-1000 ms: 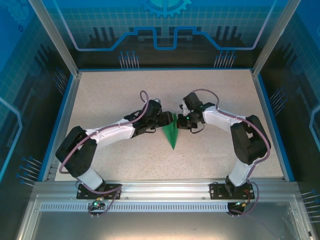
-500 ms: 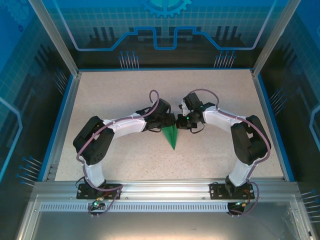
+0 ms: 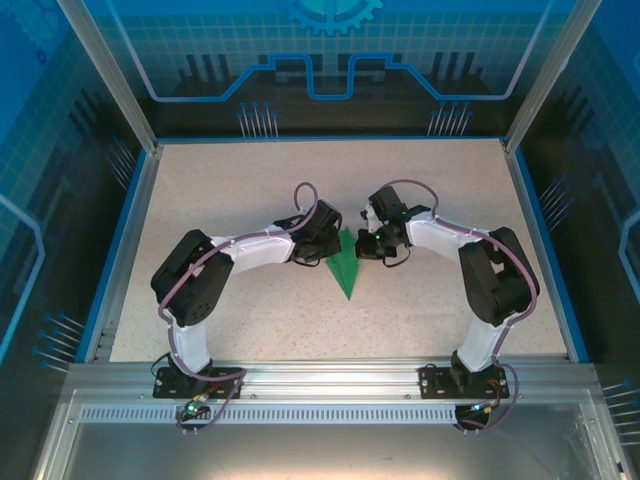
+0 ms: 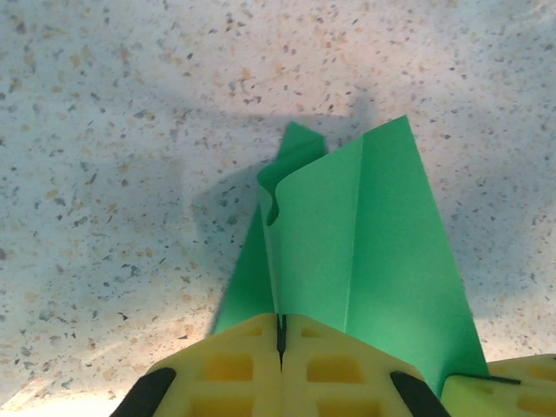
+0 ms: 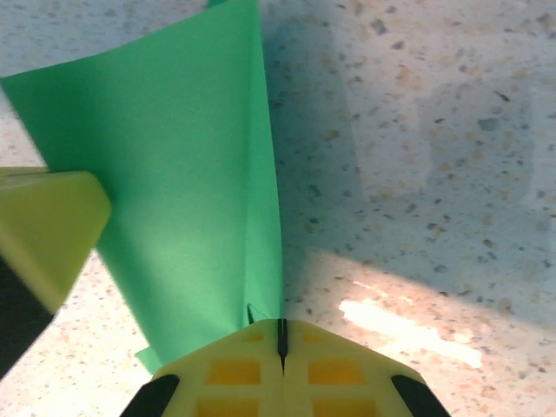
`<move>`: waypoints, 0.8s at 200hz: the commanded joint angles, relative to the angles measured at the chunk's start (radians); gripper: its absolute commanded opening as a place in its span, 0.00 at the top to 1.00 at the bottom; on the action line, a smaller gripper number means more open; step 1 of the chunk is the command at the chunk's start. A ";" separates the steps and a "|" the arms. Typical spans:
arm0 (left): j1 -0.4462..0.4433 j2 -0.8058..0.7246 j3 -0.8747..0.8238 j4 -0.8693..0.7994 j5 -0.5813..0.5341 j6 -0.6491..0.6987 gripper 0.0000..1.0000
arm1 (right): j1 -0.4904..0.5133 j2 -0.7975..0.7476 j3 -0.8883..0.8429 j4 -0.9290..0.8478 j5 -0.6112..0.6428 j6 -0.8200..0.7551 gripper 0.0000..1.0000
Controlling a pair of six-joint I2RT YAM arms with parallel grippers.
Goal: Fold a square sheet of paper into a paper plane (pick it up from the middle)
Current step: Move a paper plane to the center of the table.
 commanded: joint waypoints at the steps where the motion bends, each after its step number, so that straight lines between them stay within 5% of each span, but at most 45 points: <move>1: 0.007 0.019 0.028 -0.040 -0.020 -0.015 0.97 | -0.024 0.044 -0.007 -0.024 0.022 0.005 0.94; 81: 0.003 0.041 0.084 -0.072 -0.006 -0.020 1.00 | -0.023 -0.107 -0.049 0.016 -0.085 -0.024 0.69; 160: -0.010 0.065 0.146 -0.131 -0.007 -0.019 0.99 | 0.034 -0.176 -0.131 0.024 -0.078 -0.048 0.69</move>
